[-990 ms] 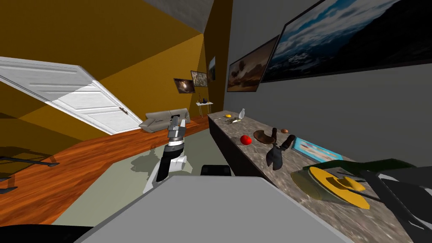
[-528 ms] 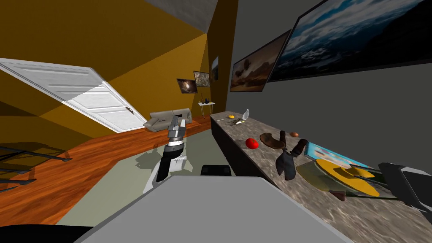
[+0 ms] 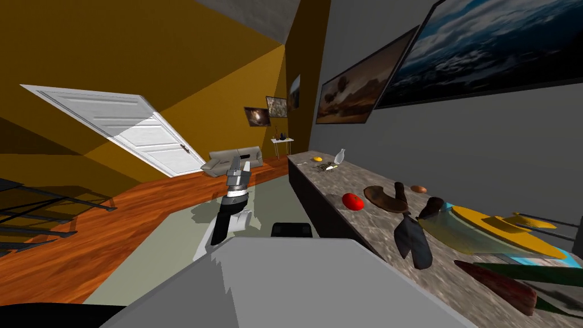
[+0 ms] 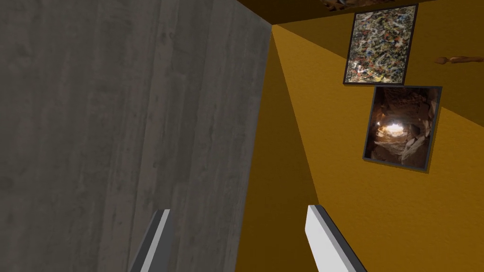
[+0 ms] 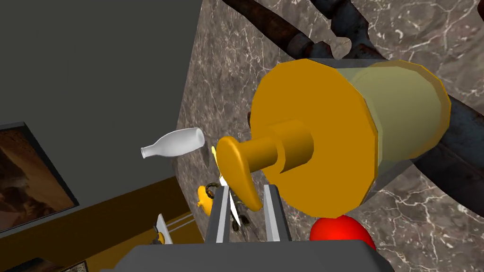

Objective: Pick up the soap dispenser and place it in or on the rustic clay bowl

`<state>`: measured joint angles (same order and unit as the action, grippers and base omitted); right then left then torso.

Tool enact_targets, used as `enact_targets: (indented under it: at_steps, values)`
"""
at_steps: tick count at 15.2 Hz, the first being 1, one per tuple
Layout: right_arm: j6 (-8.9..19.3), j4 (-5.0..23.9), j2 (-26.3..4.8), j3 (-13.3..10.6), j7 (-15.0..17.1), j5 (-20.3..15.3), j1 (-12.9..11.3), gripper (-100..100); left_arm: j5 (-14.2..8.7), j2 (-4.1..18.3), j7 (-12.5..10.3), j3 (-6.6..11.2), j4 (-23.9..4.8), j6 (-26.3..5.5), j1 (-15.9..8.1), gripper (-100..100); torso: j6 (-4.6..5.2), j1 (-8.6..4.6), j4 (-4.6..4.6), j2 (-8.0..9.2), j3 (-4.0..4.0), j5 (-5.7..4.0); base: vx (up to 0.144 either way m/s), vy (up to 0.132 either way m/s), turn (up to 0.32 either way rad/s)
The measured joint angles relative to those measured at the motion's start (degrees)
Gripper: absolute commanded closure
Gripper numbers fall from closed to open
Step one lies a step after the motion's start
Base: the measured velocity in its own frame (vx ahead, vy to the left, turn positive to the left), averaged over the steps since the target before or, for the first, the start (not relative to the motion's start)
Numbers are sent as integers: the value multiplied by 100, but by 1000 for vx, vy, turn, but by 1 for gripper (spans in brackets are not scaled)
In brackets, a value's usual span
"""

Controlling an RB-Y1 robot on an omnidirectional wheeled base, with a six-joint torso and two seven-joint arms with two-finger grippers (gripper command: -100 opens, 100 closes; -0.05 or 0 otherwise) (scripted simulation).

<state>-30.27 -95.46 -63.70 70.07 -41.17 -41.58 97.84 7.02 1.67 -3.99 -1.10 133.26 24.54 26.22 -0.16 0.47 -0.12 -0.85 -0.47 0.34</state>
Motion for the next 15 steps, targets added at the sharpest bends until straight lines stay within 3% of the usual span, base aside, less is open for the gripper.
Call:
enact_targets:
  at_steps: [15]
  values:
    - [1002, 763, 735, 66, -470, 13, -1616, 100, 0, 0, 0, 0, 0, 0, 0, 0, 9, 12, 5, 11, 8, 14, 82, 68, 70]
